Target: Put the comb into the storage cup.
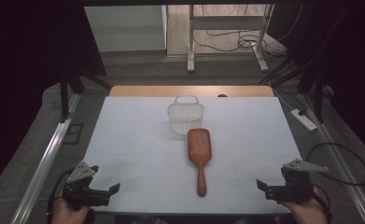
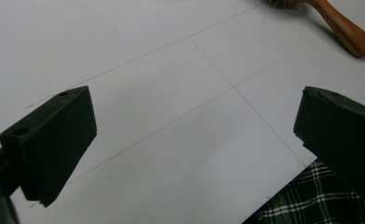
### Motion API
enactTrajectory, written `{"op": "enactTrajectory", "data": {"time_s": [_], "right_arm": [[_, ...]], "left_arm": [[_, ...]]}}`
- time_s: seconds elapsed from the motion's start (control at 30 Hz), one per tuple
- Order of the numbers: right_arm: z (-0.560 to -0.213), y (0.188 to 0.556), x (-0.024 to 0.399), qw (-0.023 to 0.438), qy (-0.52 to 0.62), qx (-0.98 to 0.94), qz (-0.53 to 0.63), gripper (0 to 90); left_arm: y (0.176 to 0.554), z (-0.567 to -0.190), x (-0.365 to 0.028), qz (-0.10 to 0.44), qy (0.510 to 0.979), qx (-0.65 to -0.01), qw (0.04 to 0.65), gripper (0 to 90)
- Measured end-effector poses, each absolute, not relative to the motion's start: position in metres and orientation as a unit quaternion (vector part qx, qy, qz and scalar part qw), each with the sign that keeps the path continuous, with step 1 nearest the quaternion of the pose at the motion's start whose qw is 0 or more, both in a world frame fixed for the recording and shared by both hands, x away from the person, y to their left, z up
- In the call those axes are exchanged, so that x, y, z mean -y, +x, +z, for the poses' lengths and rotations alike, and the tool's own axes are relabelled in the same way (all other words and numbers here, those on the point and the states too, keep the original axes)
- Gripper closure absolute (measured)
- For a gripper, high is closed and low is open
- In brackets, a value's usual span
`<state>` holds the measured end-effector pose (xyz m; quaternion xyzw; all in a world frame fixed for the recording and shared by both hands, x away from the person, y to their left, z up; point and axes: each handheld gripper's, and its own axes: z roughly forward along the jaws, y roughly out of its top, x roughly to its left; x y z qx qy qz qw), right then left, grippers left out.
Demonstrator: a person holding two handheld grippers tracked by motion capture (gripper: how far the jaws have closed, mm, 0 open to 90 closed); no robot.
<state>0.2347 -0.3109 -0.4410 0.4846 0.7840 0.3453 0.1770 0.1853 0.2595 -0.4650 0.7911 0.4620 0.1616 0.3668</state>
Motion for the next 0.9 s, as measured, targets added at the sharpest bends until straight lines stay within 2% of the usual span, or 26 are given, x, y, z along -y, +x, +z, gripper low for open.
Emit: {"op": "enactTrajectory", "data": {"time_s": [0.9], "right_arm": [[-0.4404,0.2328,0.3052,0.174,0.455,-0.803,0.343,0.0]], "left_arm": [[0.1836,-0.4647,-0.2576,0.164,0.8,-0.443,0.369,0.0]]}}
